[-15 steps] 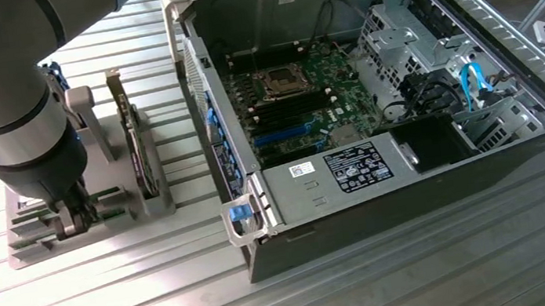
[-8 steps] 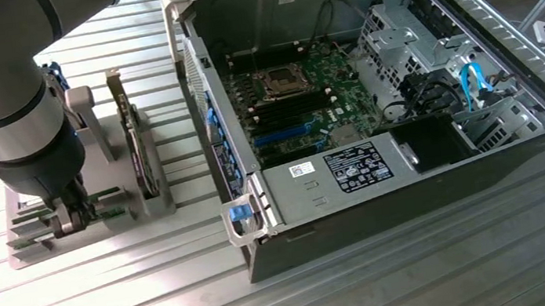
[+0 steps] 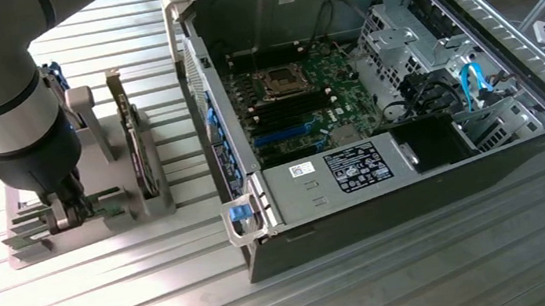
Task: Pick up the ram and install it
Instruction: 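Pick up the ram and move it above insertion slot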
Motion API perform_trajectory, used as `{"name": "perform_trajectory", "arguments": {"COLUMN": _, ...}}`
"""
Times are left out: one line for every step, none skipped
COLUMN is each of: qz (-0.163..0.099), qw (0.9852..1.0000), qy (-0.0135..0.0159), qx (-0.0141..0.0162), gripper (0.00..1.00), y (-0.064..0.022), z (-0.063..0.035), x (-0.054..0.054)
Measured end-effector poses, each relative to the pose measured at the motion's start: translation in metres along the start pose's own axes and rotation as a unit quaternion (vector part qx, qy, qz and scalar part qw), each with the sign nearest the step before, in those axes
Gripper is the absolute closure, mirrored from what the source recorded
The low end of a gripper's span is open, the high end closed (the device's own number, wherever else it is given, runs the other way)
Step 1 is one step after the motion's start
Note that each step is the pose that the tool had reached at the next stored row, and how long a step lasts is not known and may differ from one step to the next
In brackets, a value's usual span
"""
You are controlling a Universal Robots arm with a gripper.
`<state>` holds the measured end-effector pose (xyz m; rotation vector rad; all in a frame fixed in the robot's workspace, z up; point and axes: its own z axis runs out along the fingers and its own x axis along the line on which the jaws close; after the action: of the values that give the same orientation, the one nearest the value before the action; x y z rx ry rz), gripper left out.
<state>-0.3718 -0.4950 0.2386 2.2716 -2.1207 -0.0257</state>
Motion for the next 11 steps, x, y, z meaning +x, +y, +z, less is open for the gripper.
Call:
{"name": "perform_trajectory", "arguments": {"qz": 0.000, "qw": 1.0000, "qy": 0.0000, "qx": -0.0001, "gripper": 0.88, "y": 0.0001, "z": -0.0018, "x": 0.000}}
{"name": "perform_trajectory", "arguments": {"qz": 0.000, "qw": 1.0000, "qy": 0.0000, "qx": 0.0000, "gripper": 0.88, "y": 0.0001, "z": -0.0037, "x": 0.000}}
{"name": "perform_trajectory", "arguments": {"qz": 0.002, "qw": 1.0000, "qy": 0.0000, "qx": 0.0000, "gripper": 0.88, "y": 0.0002, "z": -0.0054, "x": 0.000}}
{"name": "perform_trajectory", "arguments": {"qz": 0.005, "qw": 1.0000, "qy": -0.0002, "qx": 0.0000, "gripper": 0.88, "y": 0.0002, "z": -0.0063, "x": 0.000}}
{"name": "perform_trajectory", "arguments": {"qz": 0.008, "qw": 1.0000, "qy": -0.0001, "qx": -0.0002, "gripper": 0.88, "y": 0.0002, "z": -0.0072, "x": 0.000}}
{"name": "perform_trajectory", "arguments": {"qz": 0.010, "qw": 0.9999, "qy": -0.0002, "qx": -0.0002, "gripper": 0.88, "y": 0.0002, "z": -0.0078, "x": 0.000}}
{"name": "perform_trajectory", "arguments": {"qz": 0.011, "qw": 0.9999, "qy": 0.0000, "qx": -0.0003, "gripper": 0.88, "y": 0.0002, "z": -0.0087, "x": 0.000}}
{"name": "perform_trajectory", "arguments": {"qz": 0.012, "qw": 0.9999, "qy": 0.0001, "qx": -0.0004, "gripper": 0.88, "y": 0.0003, "z": -0.0112, "x": 0.000}}
{"name": "perform_trajectory", "arguments": {"qz": 0.012, "qw": 0.9999, "qy": 0.0001, "qx": -0.0003, "gripper": 0.88, "y": 0.0004, "z": -0.0147, "x": 0.000}}
{"name": "perform_trajectory", "arguments": {"qz": 0.013, "qw": 0.9999, "qy": 0.0002, "qx": -0.0004, "gripper": 0.88, "y": 0.0005, "z": -0.0174, "x": 0.000}}
{"name": "perform_trajectory", "arguments": {"qz": 0.013, "qw": 0.9999, "qy": 0.0002, "qx": -0.0004, "gripper": 0.88, "y": 0.0005, "z": -0.0205, "x": 0.000}}
